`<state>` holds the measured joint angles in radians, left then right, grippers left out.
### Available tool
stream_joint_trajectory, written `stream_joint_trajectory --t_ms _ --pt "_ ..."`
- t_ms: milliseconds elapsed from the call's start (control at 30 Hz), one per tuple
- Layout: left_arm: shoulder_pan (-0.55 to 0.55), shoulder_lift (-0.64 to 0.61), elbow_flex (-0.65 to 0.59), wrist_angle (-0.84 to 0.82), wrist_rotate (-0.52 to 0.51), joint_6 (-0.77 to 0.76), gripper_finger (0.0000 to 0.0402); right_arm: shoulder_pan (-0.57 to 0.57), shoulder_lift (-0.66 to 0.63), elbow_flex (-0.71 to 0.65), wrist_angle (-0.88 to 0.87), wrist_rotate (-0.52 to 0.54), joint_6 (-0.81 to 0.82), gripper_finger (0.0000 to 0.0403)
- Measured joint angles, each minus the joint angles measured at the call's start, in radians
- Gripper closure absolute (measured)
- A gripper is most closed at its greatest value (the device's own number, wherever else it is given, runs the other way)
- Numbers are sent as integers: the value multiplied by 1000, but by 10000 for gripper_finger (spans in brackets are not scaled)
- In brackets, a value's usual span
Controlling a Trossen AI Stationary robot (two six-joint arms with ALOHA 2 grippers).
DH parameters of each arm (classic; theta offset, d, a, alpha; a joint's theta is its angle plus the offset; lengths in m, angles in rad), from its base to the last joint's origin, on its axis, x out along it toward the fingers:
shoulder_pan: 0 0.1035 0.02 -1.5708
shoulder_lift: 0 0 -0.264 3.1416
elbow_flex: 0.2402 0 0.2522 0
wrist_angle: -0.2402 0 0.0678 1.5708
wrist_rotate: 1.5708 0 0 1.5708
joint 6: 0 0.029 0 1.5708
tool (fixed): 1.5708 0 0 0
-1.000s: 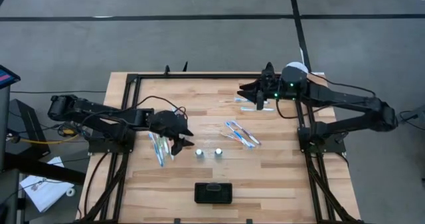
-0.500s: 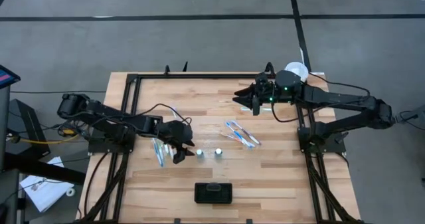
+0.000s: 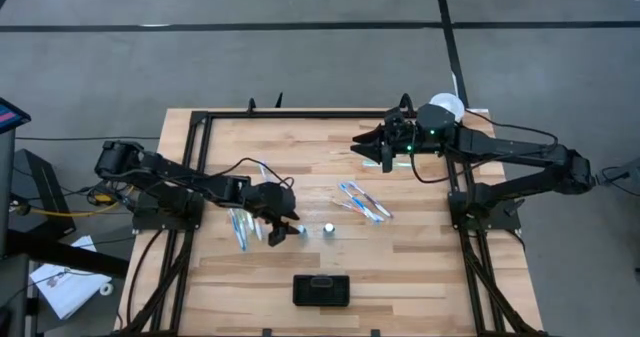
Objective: Pick & Place toothbrushing station
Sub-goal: Put the mouthwash into the mesh organizer
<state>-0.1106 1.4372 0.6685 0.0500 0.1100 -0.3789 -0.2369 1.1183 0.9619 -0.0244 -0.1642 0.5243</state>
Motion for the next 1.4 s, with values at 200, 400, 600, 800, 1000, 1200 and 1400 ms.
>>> stream_joint_trajectory --t_ms 200,400,600,800,1000,1200,1400 --pt "0 26 0 6 -4 -18 180 -8 0 0 2 -22 -7 206" --pt "-18 58 0 64 -2 -23 185 -8 0 0 2 -22 -7 206" --pt "-28 40 0 65 -31 -27 242 -8 0 0 2 -22 -7 206" --pt "-28 67 4 82 -39 -32 324 -8 0 0 2 -22 -3 207" --pt "-28 59 2 75 -46 -46 324 -8 0 0 3 -22 -3 207" --pt "-3 -68 -2 59 -119 -44 324 -7 0 0 11 -22 0 207" --pt "29 -219 23 49 -147 -47 324 -8 0 0 29 -22 0 207"
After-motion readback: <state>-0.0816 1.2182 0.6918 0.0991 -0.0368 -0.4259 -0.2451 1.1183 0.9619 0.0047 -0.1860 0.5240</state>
